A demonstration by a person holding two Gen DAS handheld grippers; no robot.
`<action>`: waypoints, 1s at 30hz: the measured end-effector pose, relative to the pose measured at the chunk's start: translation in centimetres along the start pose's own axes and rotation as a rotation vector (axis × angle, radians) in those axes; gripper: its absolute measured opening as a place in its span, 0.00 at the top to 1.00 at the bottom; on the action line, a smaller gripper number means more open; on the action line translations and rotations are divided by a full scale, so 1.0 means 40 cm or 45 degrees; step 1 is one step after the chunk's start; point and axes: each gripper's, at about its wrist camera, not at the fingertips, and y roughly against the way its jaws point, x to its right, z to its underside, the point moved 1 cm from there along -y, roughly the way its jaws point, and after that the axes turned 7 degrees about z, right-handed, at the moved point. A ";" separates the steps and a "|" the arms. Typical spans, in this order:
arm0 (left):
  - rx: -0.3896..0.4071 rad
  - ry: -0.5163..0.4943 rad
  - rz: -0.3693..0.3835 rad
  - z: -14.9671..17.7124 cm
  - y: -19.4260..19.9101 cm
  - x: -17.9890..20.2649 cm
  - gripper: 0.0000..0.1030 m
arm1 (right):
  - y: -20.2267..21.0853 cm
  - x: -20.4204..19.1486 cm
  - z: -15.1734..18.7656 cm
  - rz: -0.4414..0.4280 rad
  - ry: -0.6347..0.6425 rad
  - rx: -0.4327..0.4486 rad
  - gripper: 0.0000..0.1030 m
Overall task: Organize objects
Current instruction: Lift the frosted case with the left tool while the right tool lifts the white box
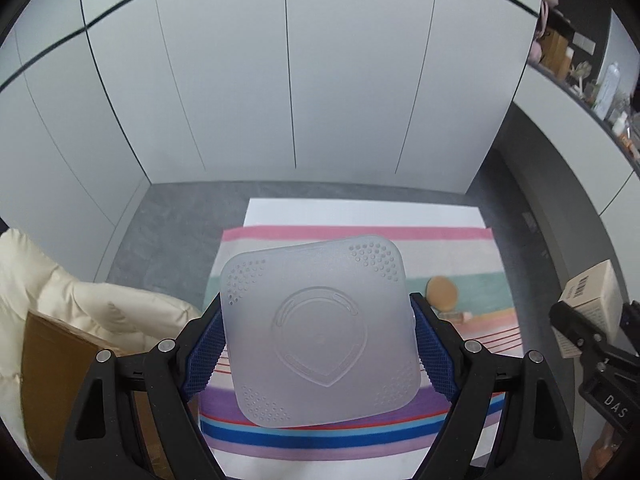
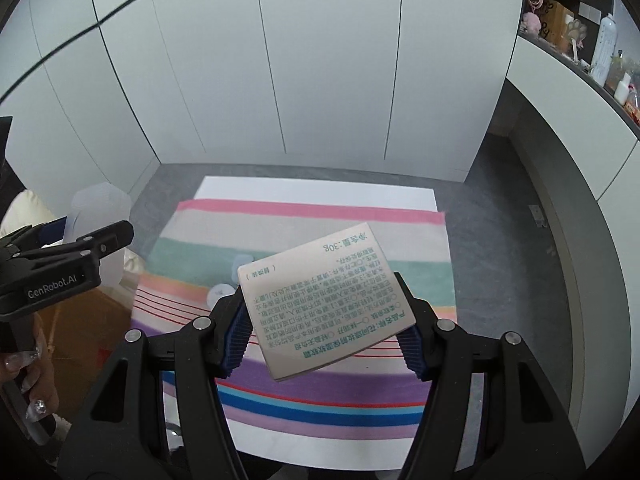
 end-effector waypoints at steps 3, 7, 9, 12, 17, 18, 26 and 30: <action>0.008 -0.024 -0.035 0.006 0.016 0.004 0.17 | 0.024 -0.005 -0.005 0.006 0.005 0.011 0.37; -0.022 -0.016 -0.042 0.031 0.010 -0.002 0.17 | 0.034 -0.013 0.005 0.039 0.019 0.023 0.37; -0.025 -0.008 -0.041 0.036 0.018 -0.005 0.17 | 0.034 -0.016 0.014 0.030 0.015 0.013 0.37; -0.024 -0.010 -0.041 0.043 0.030 -0.009 0.17 | 0.033 -0.012 0.017 0.034 0.010 0.010 0.37; -0.020 -0.025 -0.056 0.056 0.081 -0.004 0.17 | 0.061 -0.005 0.031 0.074 0.015 0.015 0.37; -0.029 -0.020 -0.048 0.065 0.088 -0.005 0.17 | 0.067 -0.004 0.037 0.085 0.015 0.013 0.37; -0.057 -0.041 -0.028 0.175 0.183 -0.011 0.17 | 0.136 0.032 0.139 0.064 -0.037 -0.034 0.37; -0.052 -0.070 -0.031 0.242 0.236 -0.011 0.17 | 0.171 0.036 0.196 0.069 -0.025 -0.043 0.37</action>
